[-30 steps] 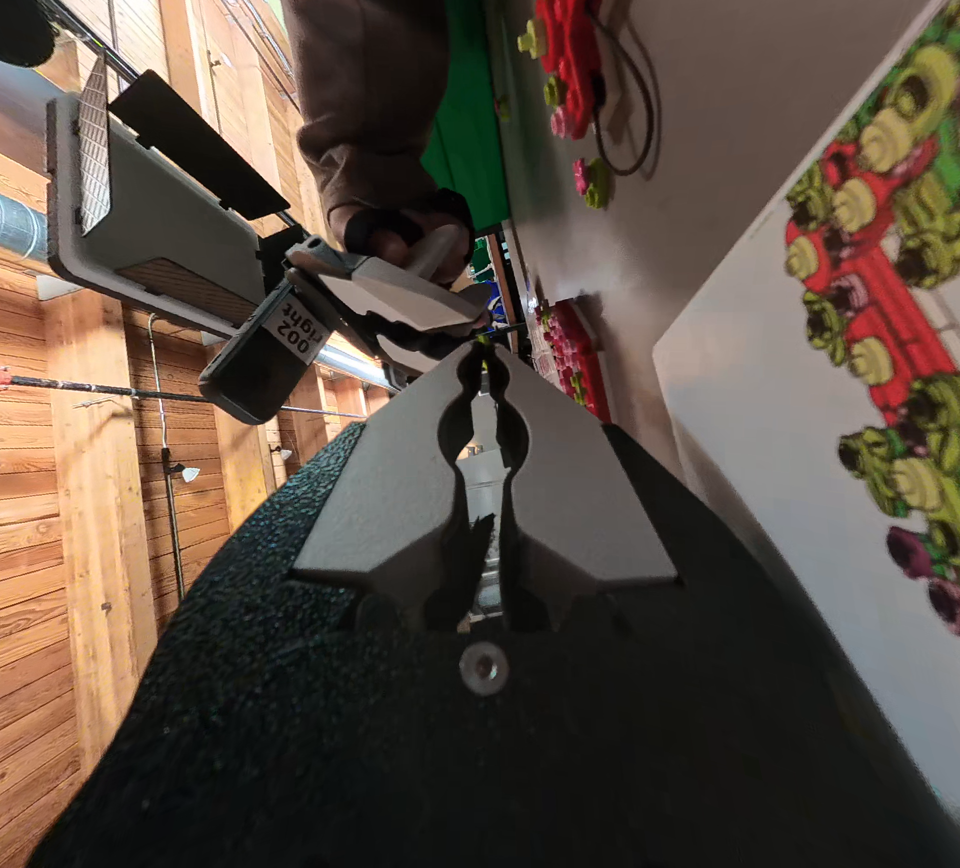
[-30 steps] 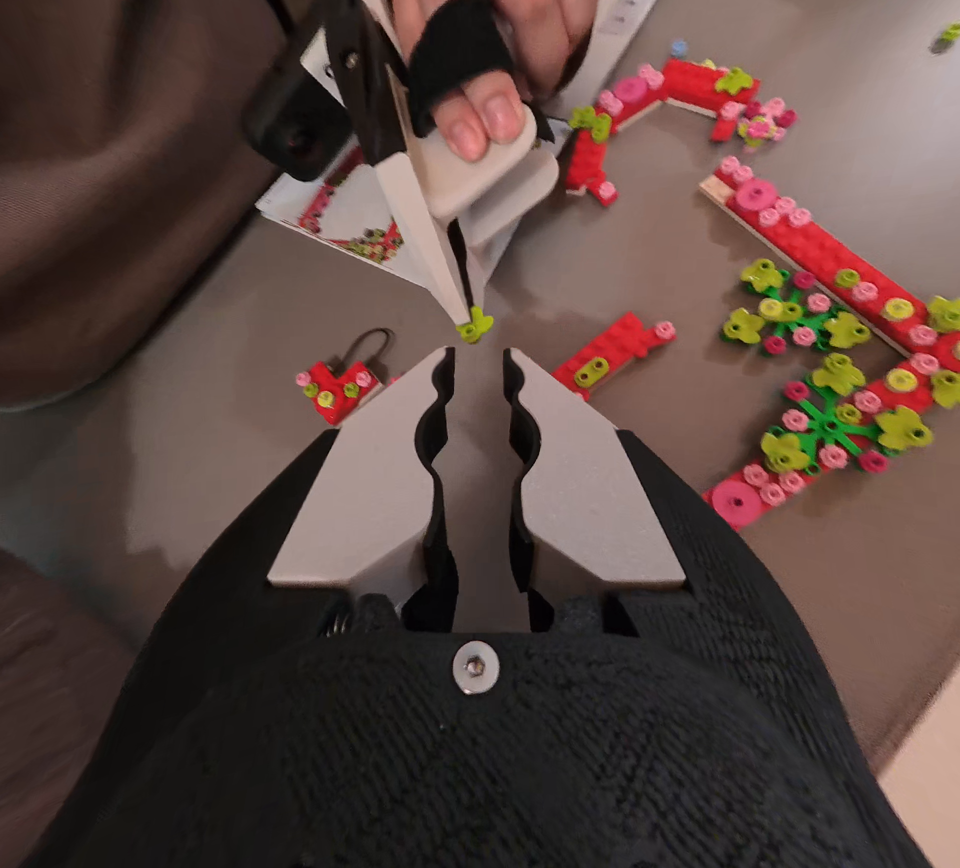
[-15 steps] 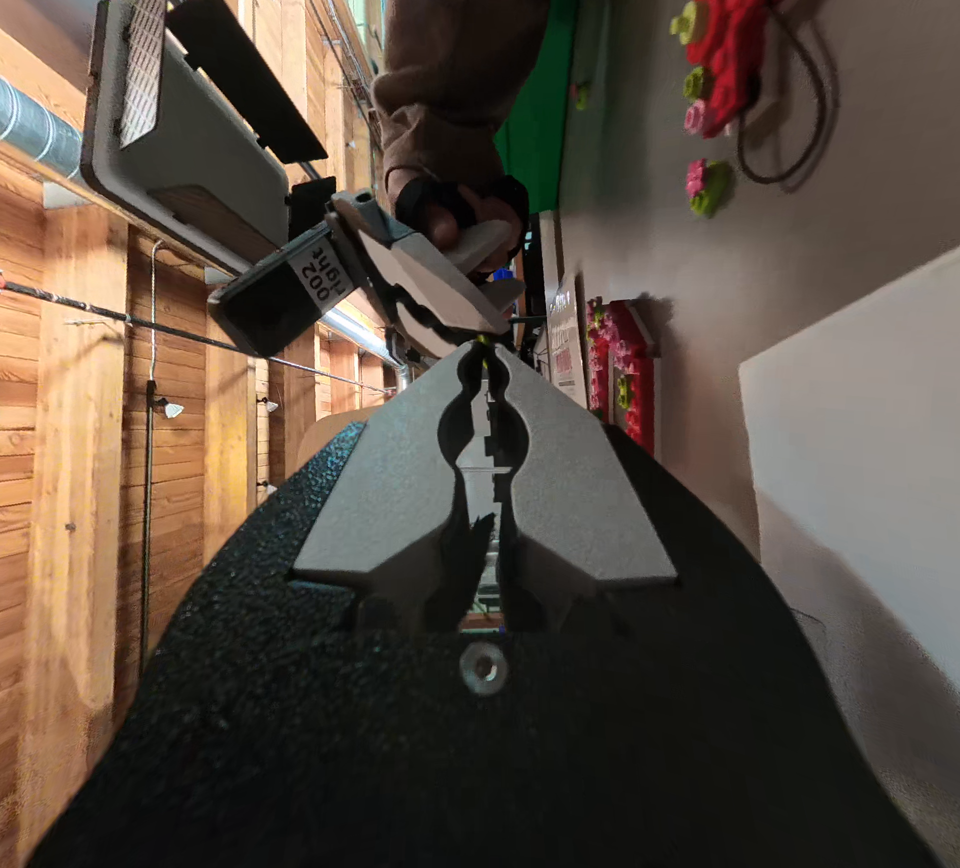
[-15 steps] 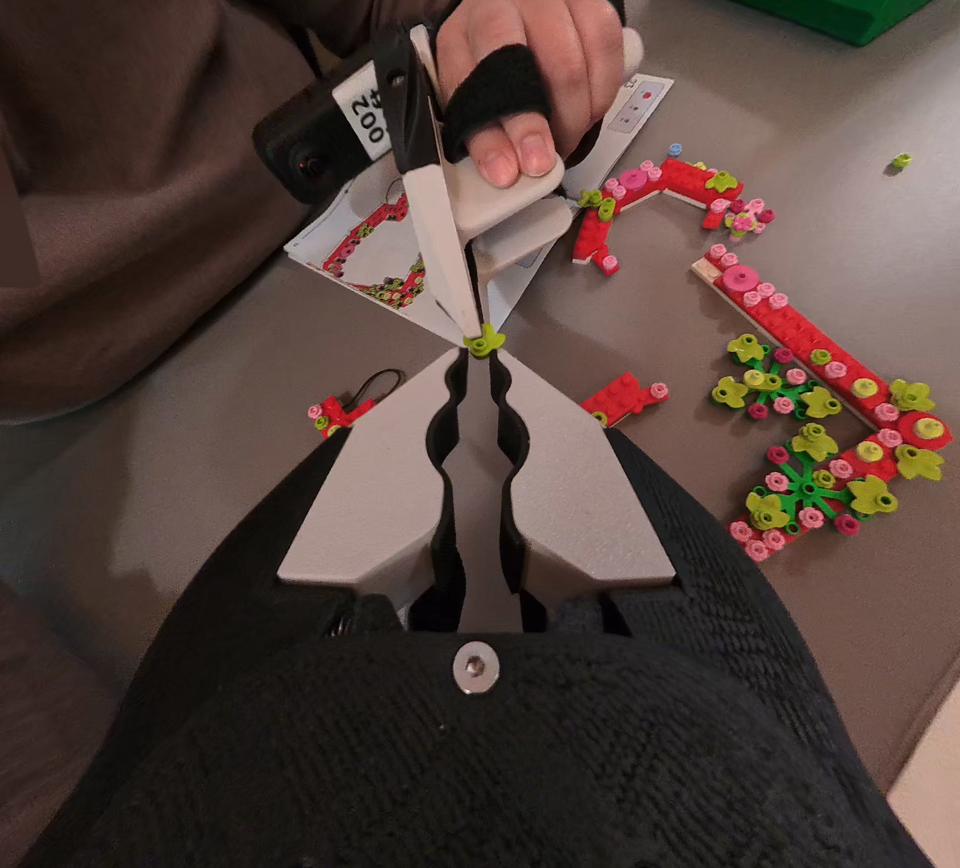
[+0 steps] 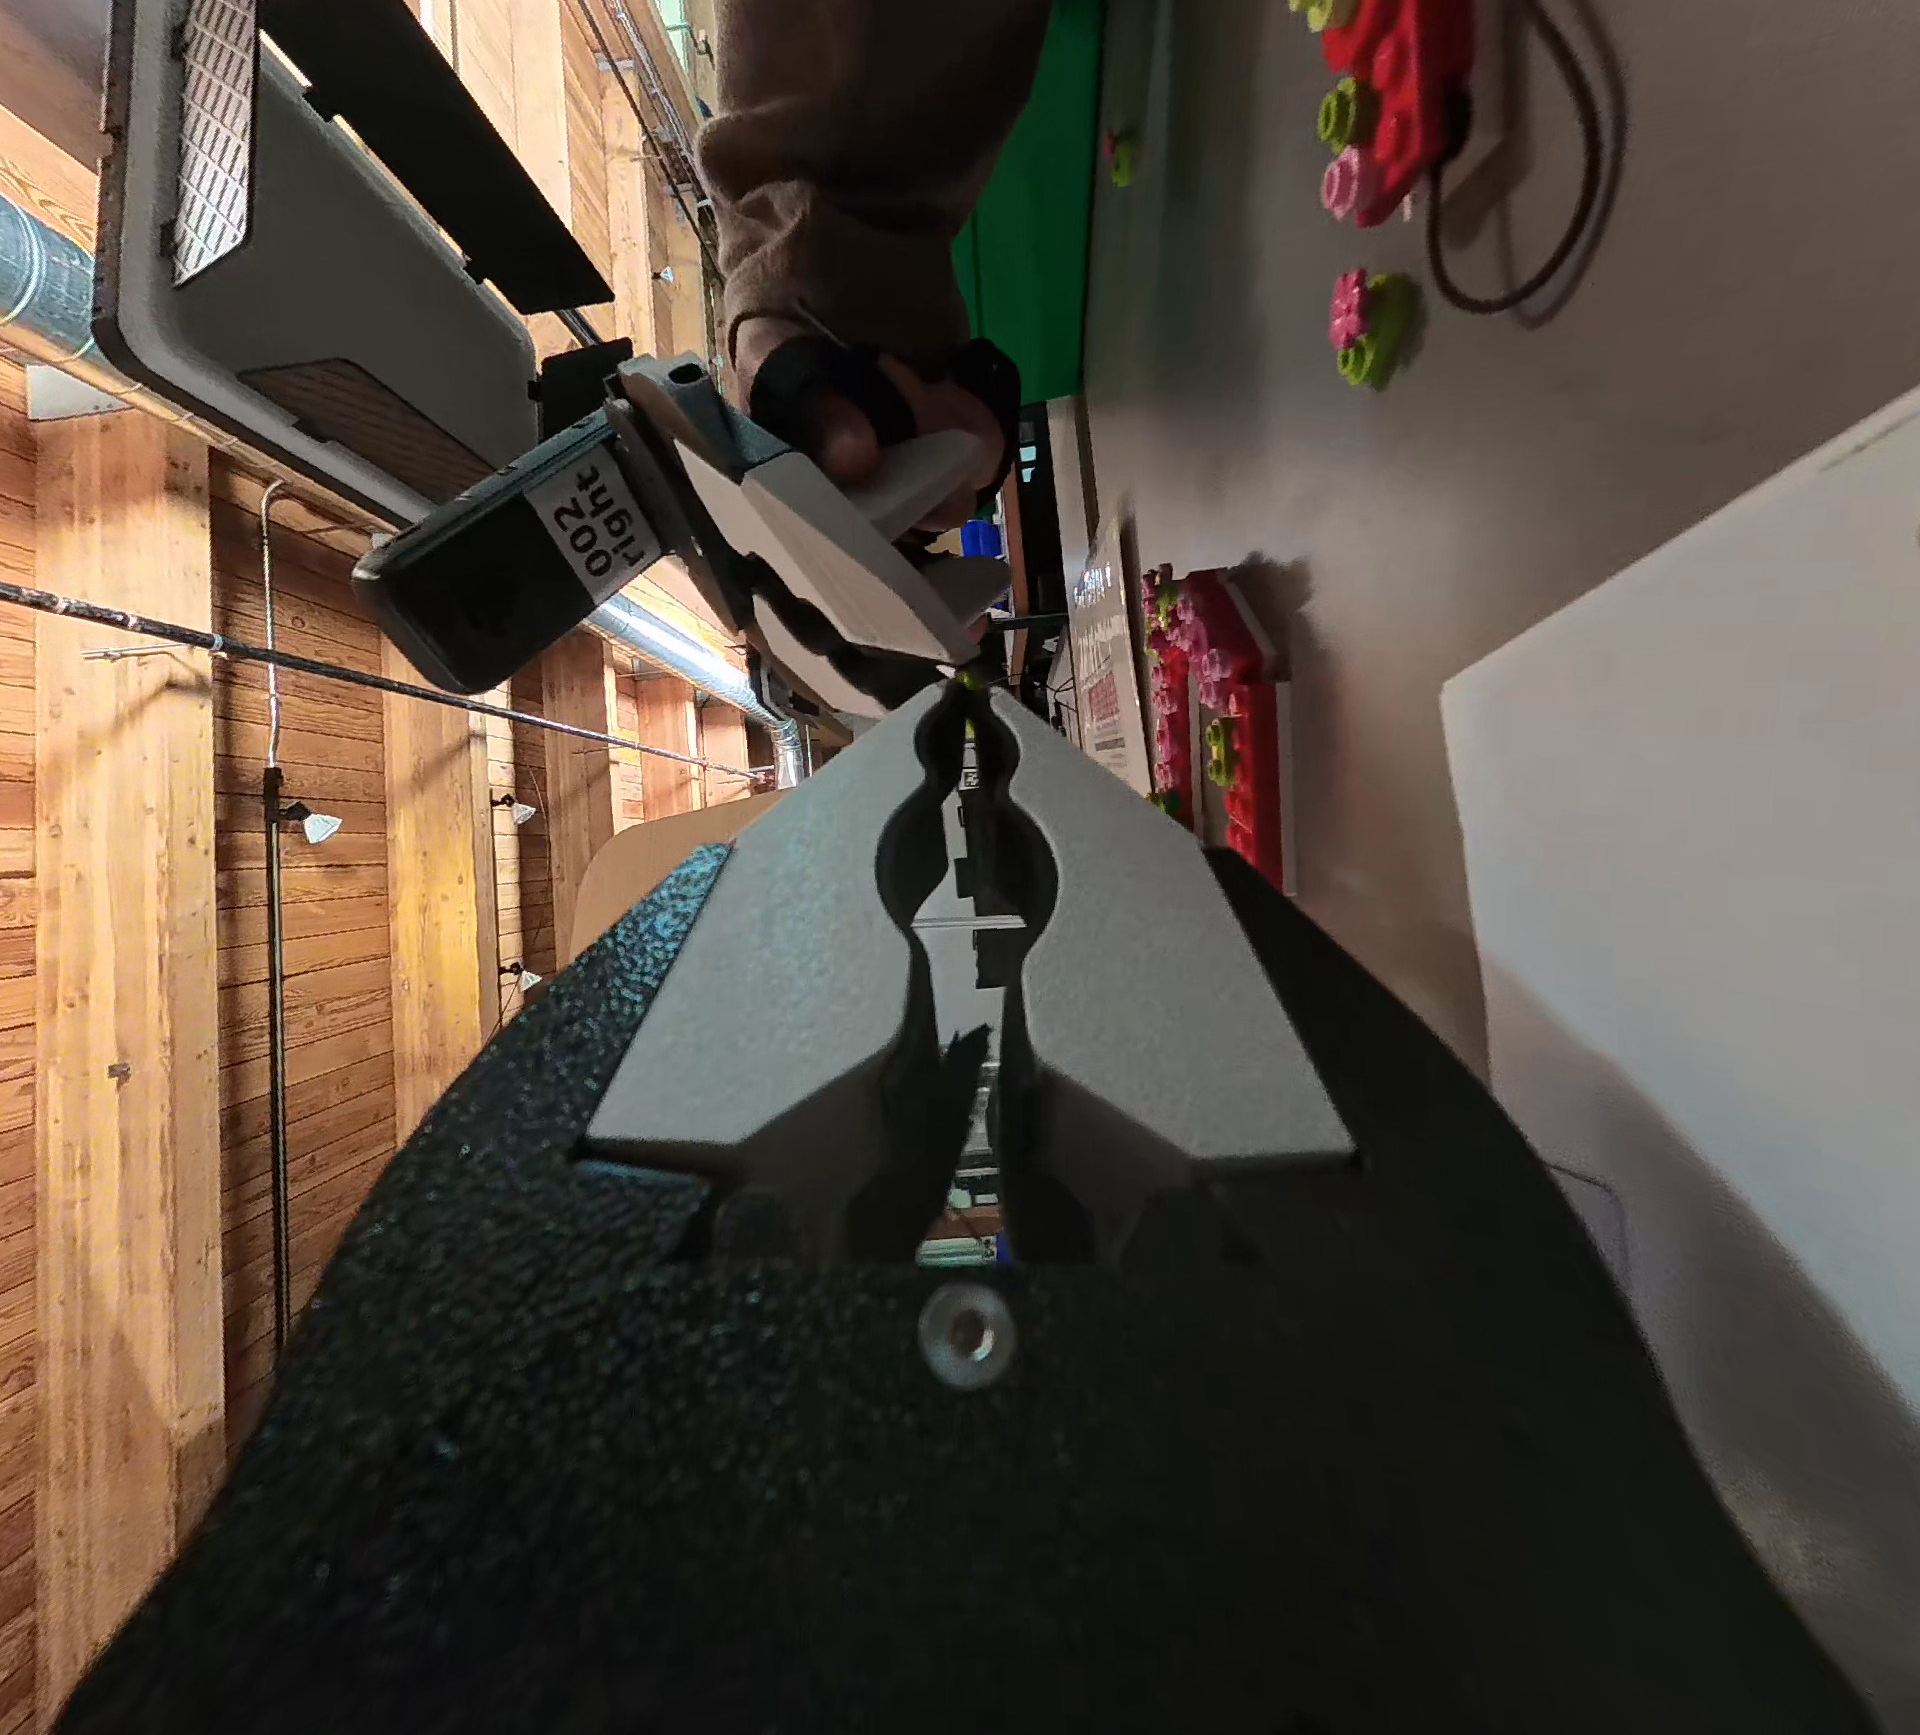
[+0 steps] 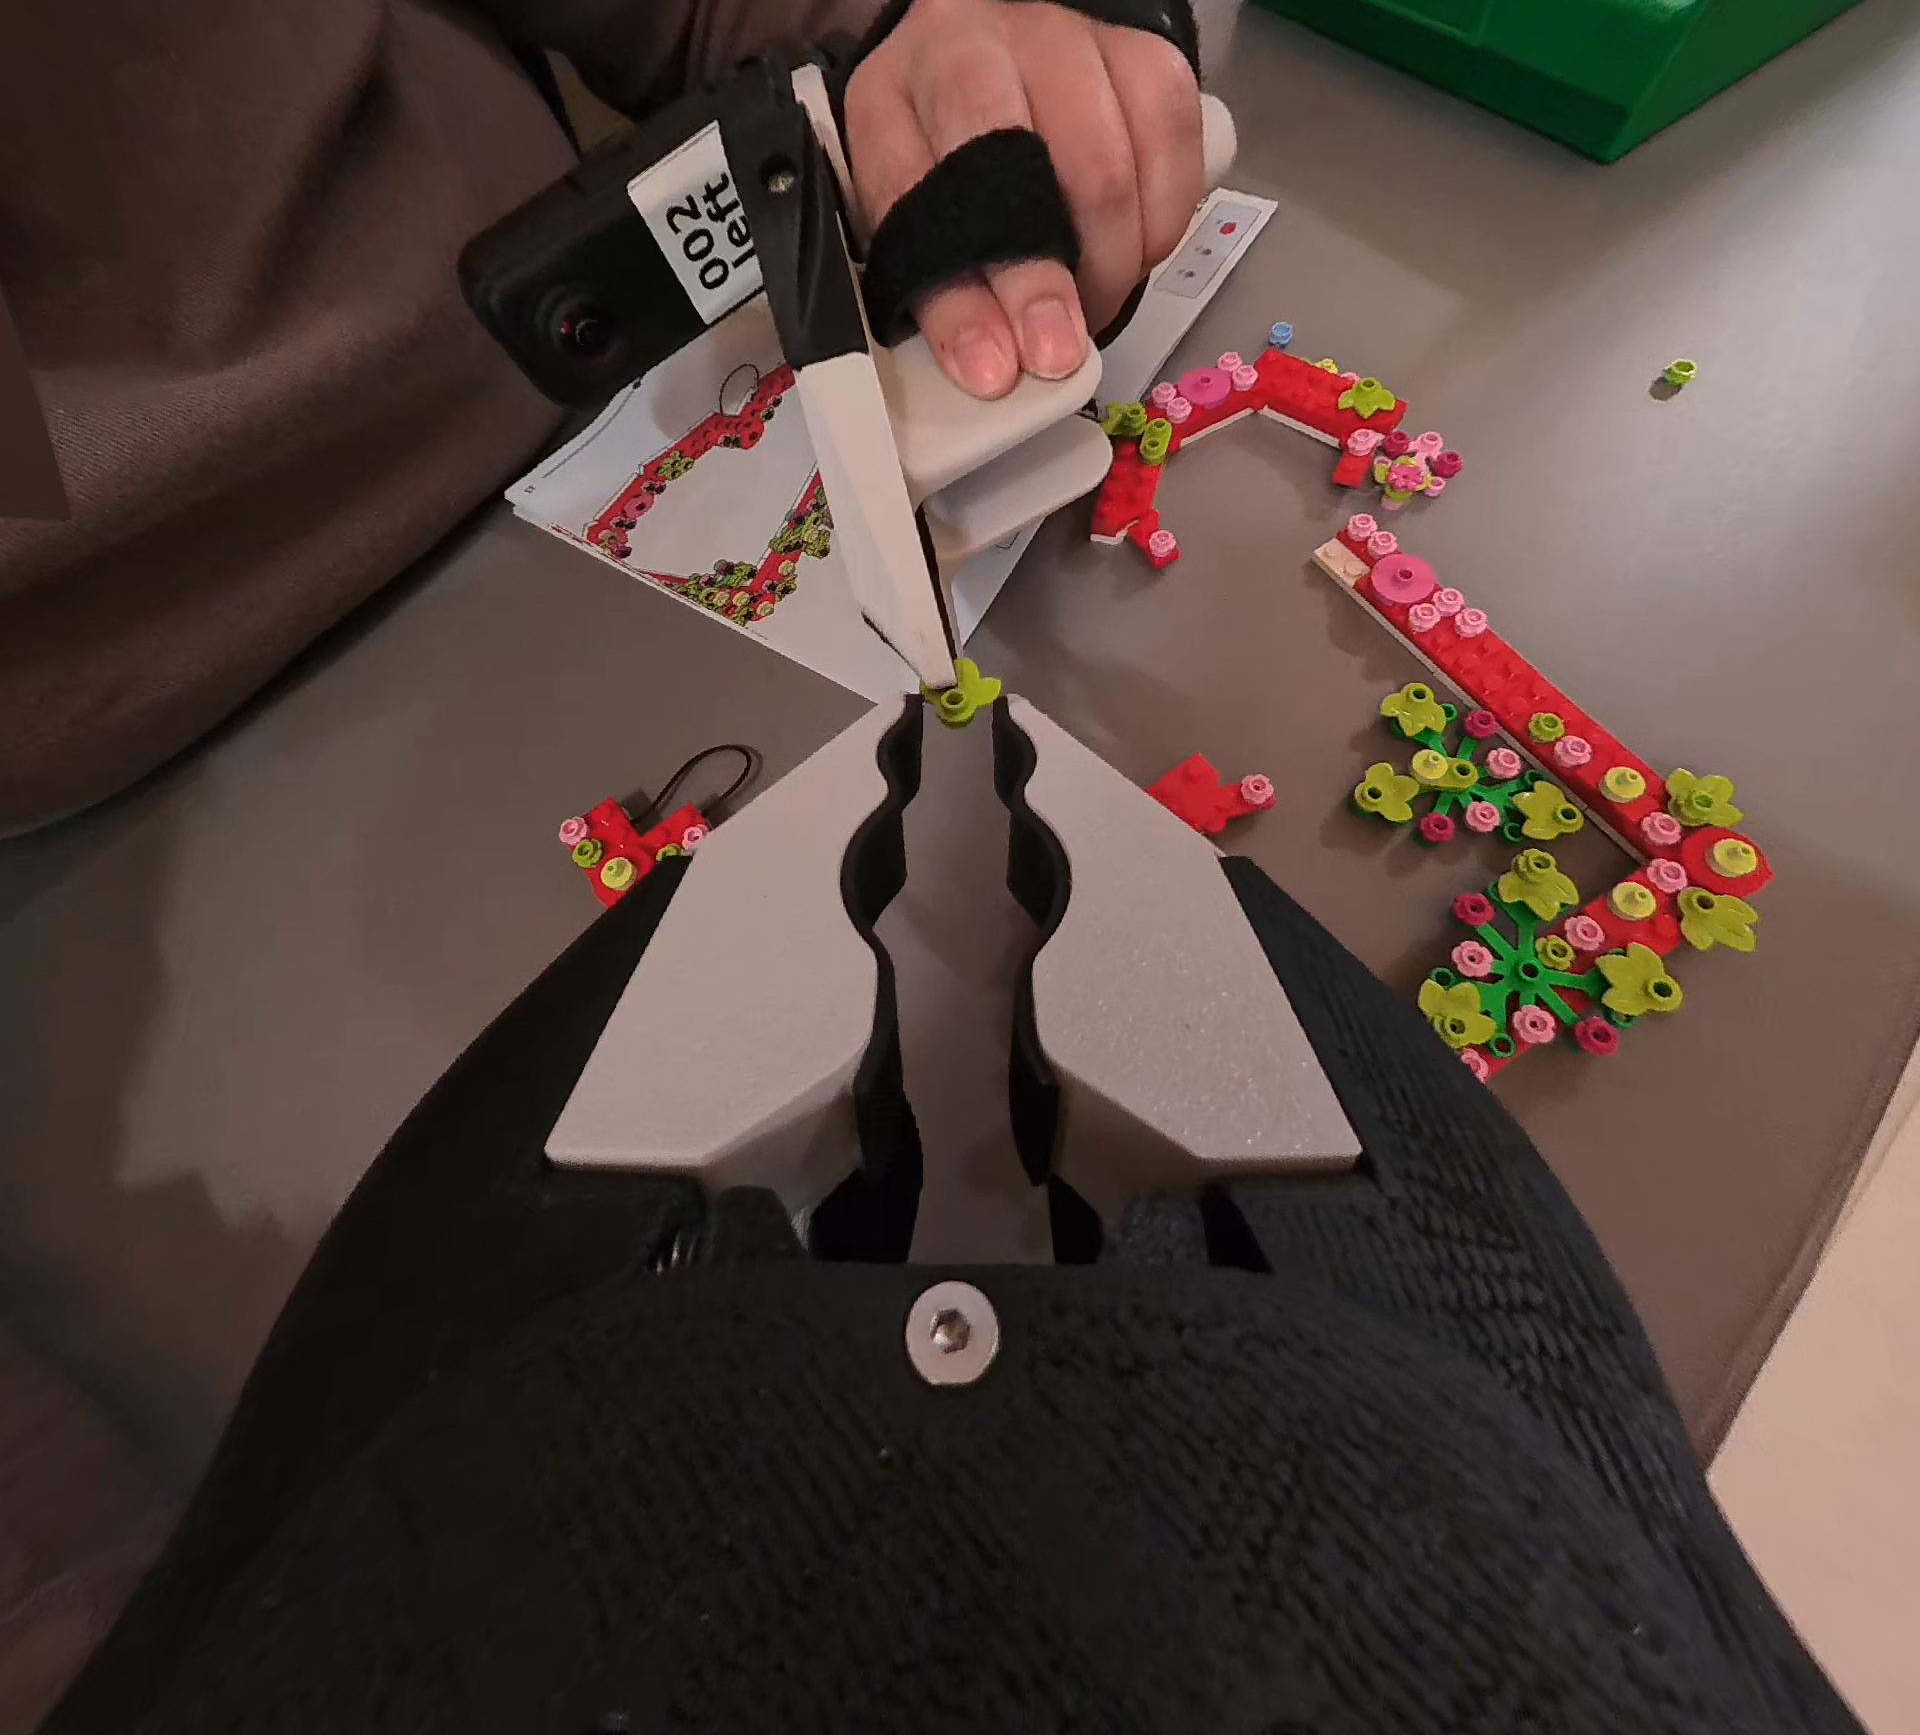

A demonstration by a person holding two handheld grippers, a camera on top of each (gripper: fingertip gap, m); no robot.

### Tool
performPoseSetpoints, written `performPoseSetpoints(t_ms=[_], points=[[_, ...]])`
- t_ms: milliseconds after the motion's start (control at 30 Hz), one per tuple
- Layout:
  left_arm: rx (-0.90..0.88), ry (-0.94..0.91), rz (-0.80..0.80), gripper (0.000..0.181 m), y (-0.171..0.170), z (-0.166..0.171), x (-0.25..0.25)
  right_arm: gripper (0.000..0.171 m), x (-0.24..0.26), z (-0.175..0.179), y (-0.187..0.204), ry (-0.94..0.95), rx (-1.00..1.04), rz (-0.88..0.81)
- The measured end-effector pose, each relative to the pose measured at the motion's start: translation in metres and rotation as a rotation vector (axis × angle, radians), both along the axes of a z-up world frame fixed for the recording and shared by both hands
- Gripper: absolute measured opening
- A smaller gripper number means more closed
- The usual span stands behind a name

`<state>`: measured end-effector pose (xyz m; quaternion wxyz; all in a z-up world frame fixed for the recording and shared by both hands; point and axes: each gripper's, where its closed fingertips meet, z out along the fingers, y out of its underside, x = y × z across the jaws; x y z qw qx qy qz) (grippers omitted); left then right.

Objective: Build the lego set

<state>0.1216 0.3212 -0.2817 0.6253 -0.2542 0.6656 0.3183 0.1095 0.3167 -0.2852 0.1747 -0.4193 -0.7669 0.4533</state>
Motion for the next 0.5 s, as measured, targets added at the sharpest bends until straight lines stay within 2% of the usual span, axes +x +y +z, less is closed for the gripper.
performPoseSetpoints(t_ms=[167,400,500], points=[[-0.002,0.005,-0.006,0.0,-0.001,-0.002,0.0,0.005,0.002,-0.001,0.0,-0.011,-0.003,0.009],[-0.009,0.023,-0.011,0.0,0.0,-0.006,0.0,0.005,0.002,-0.005,0.001,-0.025,0.002,0.006],[-0.065,0.056,0.003,0.0,0.002,-0.016,-0.001,0.008,0.004,-0.009,0.008,-0.045,0.016,-0.023]])
